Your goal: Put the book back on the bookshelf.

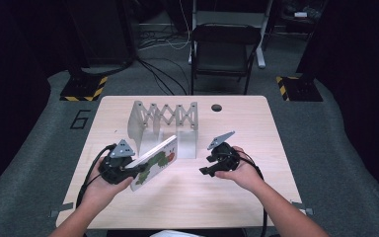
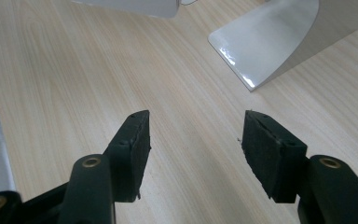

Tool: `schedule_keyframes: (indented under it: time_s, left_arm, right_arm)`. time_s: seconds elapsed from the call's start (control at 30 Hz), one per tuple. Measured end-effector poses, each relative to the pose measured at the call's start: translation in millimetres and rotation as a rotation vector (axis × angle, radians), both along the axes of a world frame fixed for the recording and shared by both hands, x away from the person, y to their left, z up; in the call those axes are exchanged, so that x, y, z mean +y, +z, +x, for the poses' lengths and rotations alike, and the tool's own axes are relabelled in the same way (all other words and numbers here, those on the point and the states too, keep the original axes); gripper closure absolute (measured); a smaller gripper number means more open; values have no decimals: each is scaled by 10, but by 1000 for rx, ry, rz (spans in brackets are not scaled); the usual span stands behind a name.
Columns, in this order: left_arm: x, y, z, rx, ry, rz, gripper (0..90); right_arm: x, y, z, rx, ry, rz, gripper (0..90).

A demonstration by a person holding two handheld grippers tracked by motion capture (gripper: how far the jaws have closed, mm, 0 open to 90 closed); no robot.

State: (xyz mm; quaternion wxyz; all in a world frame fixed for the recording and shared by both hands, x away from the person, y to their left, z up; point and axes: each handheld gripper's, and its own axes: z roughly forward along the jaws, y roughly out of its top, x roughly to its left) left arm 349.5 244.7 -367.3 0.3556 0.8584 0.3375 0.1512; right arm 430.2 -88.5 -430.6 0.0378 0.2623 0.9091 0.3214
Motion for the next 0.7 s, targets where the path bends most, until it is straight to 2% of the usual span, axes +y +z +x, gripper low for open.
schedule_keyframes:
  time_s: [0.37, 0.43, 0.53, 0.7]
  left_arm:
    - [203, 113, -11, -23, 58, -7, 757]
    - [240, 146, -4, -21, 66, -13, 757]
    - [299, 202, 7, -18, 82, -17, 757]
    - [370, 260, 19, -22, 113, -24, 757]
  right_arm:
    - [18, -33, -25, -9, -2, -18, 418]
    - [10, -36, -28, -13, -3, -9, 419]
    - [-5, -51, -37, -6, -3, -26, 419]
    - [-6, -77, -42, -11, 2, -25, 419]
